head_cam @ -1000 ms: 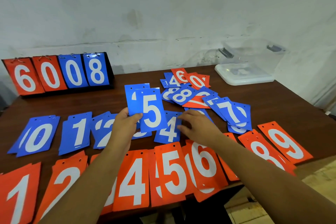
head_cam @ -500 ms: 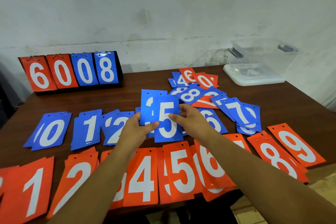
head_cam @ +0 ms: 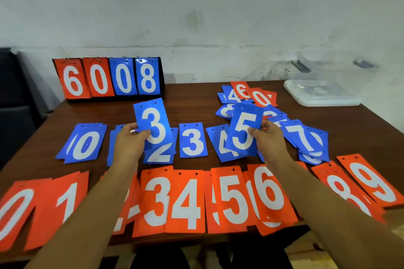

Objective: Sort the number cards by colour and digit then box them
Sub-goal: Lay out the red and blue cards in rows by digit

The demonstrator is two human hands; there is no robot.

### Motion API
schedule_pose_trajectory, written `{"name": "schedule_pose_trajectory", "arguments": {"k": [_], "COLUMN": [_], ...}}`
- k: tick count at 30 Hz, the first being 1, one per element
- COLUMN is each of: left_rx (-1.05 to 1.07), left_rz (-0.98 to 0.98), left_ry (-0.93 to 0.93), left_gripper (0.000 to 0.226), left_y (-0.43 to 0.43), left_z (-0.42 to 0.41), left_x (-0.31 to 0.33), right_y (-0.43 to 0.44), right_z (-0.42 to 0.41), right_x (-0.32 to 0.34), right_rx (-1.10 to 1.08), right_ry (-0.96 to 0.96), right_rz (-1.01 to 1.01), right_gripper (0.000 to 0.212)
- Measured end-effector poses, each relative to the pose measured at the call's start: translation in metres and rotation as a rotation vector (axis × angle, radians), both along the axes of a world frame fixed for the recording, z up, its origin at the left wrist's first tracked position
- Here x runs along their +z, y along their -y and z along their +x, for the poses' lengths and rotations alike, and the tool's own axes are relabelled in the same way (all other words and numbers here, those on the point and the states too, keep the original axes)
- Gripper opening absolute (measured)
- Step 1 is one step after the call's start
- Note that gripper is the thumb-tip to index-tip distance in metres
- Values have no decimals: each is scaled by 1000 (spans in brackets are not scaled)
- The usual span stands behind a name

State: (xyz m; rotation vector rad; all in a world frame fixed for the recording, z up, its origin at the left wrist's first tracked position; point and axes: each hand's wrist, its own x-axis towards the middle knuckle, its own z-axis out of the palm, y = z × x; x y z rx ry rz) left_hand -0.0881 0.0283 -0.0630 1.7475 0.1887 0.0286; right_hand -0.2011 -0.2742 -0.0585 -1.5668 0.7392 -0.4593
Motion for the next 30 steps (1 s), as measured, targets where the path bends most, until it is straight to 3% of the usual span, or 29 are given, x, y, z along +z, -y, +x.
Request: {"name": "schedule_pose_trajectory", "arguments": {"k": [8,11,14,18,20,23,26,30], "left_rx": [-343,-388,-425,-365,-343,-534,-737,-849], "left_rz": [420,594,885,1156,1106,937,921,1034], "left_ry": [82,142,157,293,457,580,572,520], "left_gripper": [36,43,57,49,35,28,43,50], "left_y": [53,66,70,71,80,108,137,157], "left_z": [-9,-10,-11,-14,-19,-27,-35,-31], "left_x": [-14,-16,-18,-19,-21,-26,-32,-40], "right_y": [-20,-15,-8,7,20,33,39,59], "right_z": [13,8,4,3,1,-1,-1,-2], "right_x": [-5,-5,-7,-4,-2,-5,-13,-15], "right_rx": [19,36,53,-37,-137,-154,-73,-92], "right_ry": [-56,-58,-51,-15,-7,-29,-155,-233], "right_rz": [-71,-98,-88,-90,-89,-18,-28,-172], "right_gripper": [32,28,30,16,5,11,19,16]}}
